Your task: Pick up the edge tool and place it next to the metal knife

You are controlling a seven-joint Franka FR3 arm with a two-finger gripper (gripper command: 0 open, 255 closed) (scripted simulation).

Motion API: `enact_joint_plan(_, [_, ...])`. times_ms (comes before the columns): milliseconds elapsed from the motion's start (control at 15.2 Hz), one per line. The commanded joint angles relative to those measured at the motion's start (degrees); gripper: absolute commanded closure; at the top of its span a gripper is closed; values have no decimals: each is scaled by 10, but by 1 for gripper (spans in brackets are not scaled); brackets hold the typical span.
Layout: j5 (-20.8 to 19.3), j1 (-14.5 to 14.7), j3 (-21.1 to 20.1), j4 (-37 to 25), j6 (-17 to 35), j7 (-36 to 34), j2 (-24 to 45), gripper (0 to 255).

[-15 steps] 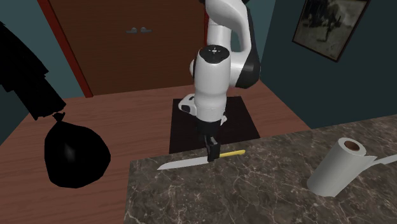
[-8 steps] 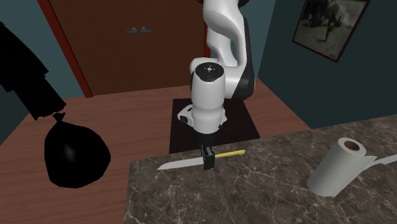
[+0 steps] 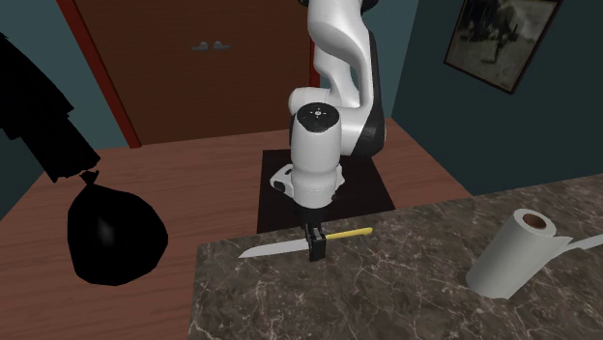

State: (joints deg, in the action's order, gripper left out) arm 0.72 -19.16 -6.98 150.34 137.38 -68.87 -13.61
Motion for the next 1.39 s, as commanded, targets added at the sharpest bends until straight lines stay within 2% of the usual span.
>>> enact_joint_plan(0, [0,0,0,0,0,0,0,0])
enact_joint_plan(66, [0,0,0,0,0,0,0,255])
enact_joint_plan(660, [0,0,0,0,0,0,0,255])
enact_joint_plan(1320, [6,2,4,-36,-91,6,-55,255])
